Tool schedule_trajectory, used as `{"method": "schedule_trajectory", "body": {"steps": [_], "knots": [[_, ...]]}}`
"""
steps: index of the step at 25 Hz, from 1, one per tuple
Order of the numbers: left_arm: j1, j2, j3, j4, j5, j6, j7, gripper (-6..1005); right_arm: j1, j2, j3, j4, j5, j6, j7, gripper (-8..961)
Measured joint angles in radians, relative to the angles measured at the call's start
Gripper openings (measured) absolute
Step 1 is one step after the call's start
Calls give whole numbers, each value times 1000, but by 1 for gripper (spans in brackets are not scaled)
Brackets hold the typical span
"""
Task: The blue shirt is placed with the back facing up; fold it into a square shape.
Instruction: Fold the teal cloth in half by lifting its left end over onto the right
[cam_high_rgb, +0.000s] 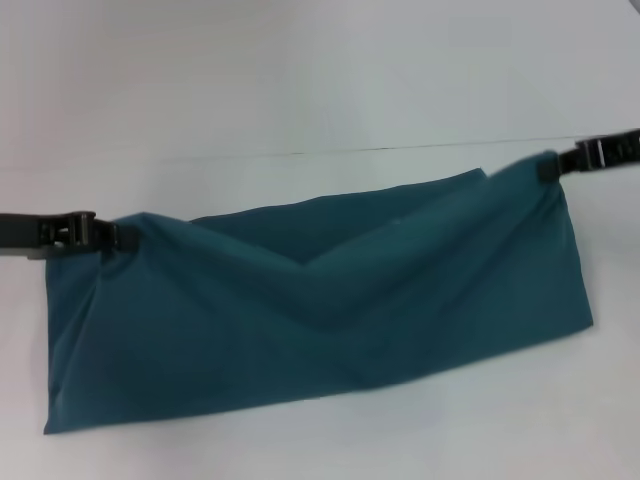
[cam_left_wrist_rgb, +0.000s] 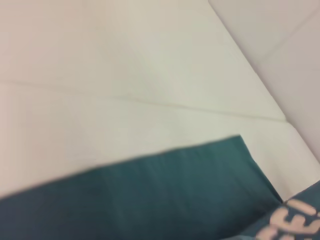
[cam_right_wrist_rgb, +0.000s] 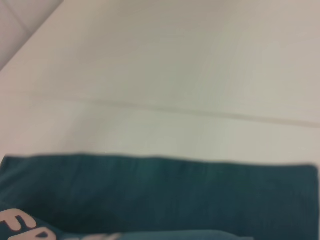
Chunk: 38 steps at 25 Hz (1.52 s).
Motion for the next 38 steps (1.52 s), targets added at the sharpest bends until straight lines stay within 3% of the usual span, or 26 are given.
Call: {"method": "schedule_trajectory", "body": {"steps": [15, 24, 38], "knots": [[-2, -41, 40, -40, -2, -256, 43, 97, 53, 21, -200, 101, -53, 334, 131, 69], [8, -60, 110, -44, -3, -340, 44, 102, 64, 44, -227, 191, -99, 482, 147, 70], [-7, -76, 163, -60, 3, -480, 44, 109, 76, 58, -227, 273, -89, 656, 154, 69]]}}
